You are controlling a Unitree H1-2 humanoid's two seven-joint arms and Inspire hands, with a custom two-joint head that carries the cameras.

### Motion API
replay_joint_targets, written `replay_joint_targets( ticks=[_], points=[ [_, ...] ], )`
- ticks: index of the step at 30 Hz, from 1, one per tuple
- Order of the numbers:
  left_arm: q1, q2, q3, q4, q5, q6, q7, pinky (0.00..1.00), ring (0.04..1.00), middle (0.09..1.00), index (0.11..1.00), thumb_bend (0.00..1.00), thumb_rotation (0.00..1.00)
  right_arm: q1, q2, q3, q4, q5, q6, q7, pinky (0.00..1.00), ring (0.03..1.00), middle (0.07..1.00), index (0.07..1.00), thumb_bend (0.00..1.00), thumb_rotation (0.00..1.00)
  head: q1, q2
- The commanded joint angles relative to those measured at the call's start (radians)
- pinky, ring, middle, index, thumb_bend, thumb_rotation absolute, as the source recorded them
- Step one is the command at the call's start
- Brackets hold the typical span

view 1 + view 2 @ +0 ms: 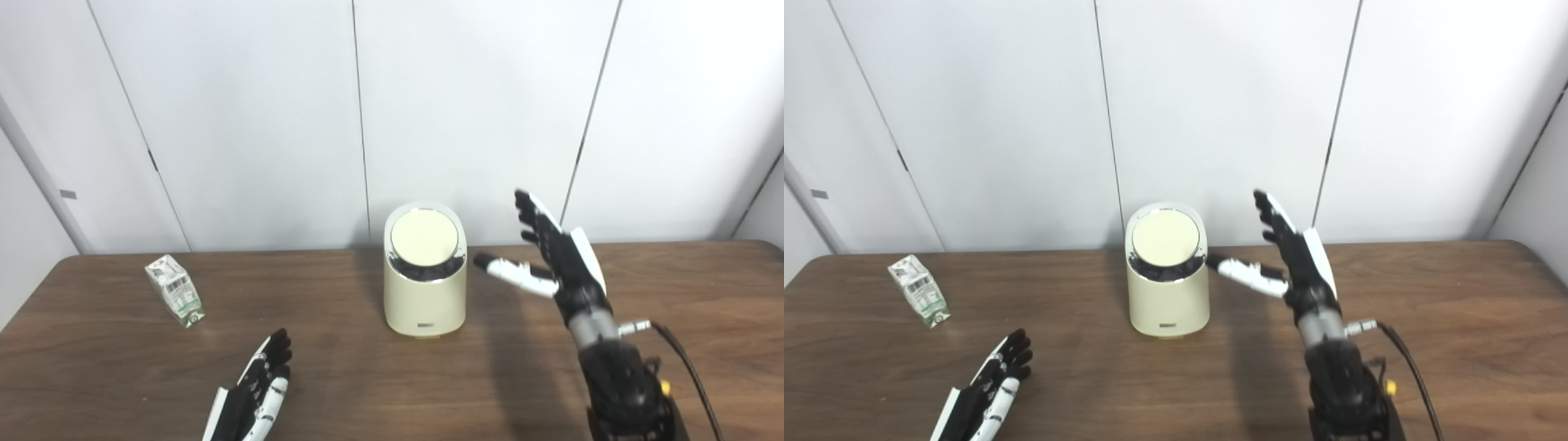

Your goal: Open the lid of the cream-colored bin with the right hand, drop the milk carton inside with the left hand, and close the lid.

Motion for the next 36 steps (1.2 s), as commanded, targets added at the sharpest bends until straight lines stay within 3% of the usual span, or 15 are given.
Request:
replay_joint_targets(
  ticks=[1, 6, 12, 22, 29, 36],
  points=[
    [0.025, -0.022, -0.011, 0.053, -0.005, -0.018, 0.008, 0.98, 0.926, 0.939, 0.962, 0.21, 0.59, -0.076, -0.008, 0.013, -0.005, -0.024, 0.003, 0.001, 0.85, 0.922, 0.93, 0.92, 0.77, 0.4, 0.002, 0.001],
    [0.024, -0.029, -0.007, 0.051, -0.006, -0.016, 0.013, 0.96, 0.921, 0.933, 0.956, 0.21, 0.59, -0.132, 0.002, 0.029, 0.046, -0.027, 0.036, 0.004, 0.86, 0.934, 0.946, 0.928, 0.8, 0.36, 0.003, 0.005],
    [0.032, -0.032, -0.007, 0.04, -0.002, -0.007, 0.013, 0.96, 0.923, 0.934, 0.958, 0.23, 0.62, -0.192, 0.002, 0.061, 0.143, -0.052, 0.021, -0.013, 0.87, 0.945, 0.956, 0.939, 0.83, 0.35, 0.006, 0.012],
    [0.034, -0.038, -0.018, 0.037, 0.007, -0.008, 0.02, 0.96, 0.925, 0.936, 0.958, 0.22, 0.61, -0.271, -0.015, 0.126, 0.302, -0.15, -0.032, -0.074, 0.79, 0.896, 0.928, 0.926, 0.87, 0.28, 0.014, 0.013],
    [0.03, -0.047, -0.024, 0.048, 0.01, -0.014, 0.028, 0.96, 0.924, 0.934, 0.957, 0.23, 0.58, -0.293, -0.017, 0.13, 0.373, -0.163, -0.065, -0.103, 0.77, 0.89, 0.928, 0.934, 0.85, 0.26, 0.023, 0.009],
    [0.025, -0.057, -0.023, 0.058, 0.016, -0.013, 0.037, 0.93, 0.917, 0.933, 0.955, 0.25, 0.64, -0.305, -0.03, 0.133, 0.428, -0.176, -0.086, -0.118, 0.78, 0.889, 0.92, 0.928, 0.86, 0.26, 0.026, 0.008]
  ],
)
